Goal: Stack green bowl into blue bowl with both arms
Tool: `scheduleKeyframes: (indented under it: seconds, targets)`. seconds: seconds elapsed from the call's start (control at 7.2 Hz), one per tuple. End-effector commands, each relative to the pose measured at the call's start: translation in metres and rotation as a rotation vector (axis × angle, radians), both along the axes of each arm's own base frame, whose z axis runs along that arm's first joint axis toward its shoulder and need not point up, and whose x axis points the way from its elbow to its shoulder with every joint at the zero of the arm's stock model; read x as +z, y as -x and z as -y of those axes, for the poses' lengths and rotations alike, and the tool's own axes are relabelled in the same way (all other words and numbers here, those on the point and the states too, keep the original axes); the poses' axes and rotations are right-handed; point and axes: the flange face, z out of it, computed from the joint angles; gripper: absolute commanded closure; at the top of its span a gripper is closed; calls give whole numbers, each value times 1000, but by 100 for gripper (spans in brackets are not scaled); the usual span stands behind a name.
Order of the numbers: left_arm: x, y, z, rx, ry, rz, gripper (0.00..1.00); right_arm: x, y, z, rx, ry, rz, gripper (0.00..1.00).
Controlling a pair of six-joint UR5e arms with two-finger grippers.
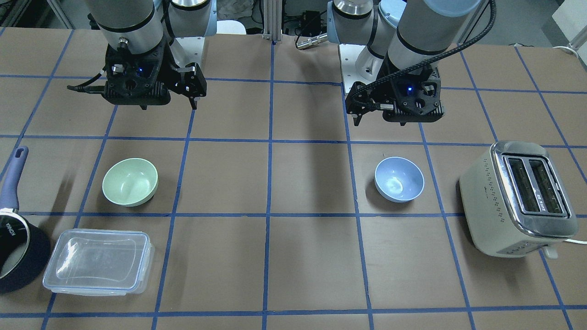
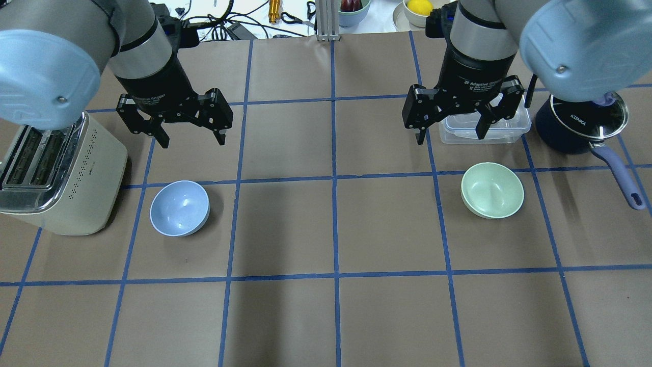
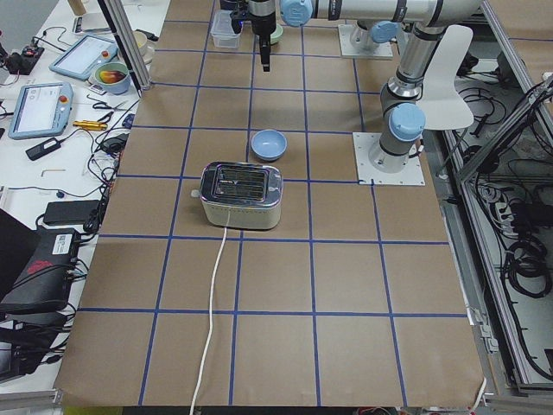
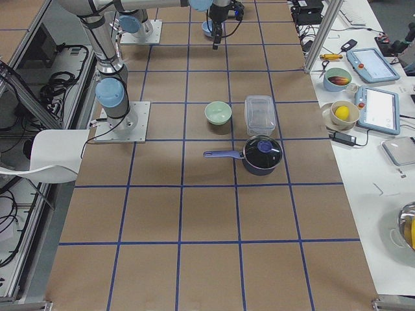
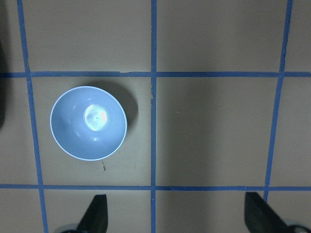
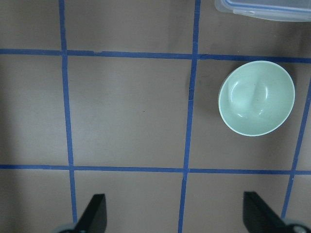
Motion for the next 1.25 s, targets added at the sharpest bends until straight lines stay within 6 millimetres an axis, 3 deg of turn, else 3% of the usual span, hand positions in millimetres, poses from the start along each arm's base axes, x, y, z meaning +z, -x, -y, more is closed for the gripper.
scheduleKeyframes:
  seconds: [0.0, 1.11]
  targets:
    - [0, 0, 0, 0, -1, -1, 0, -2, -2, -2, 5, -7, -1, 0]
    - [-5, -1, 2, -4, -13, -4, 0, -2, 0, 2, 6, -2, -11, 0]
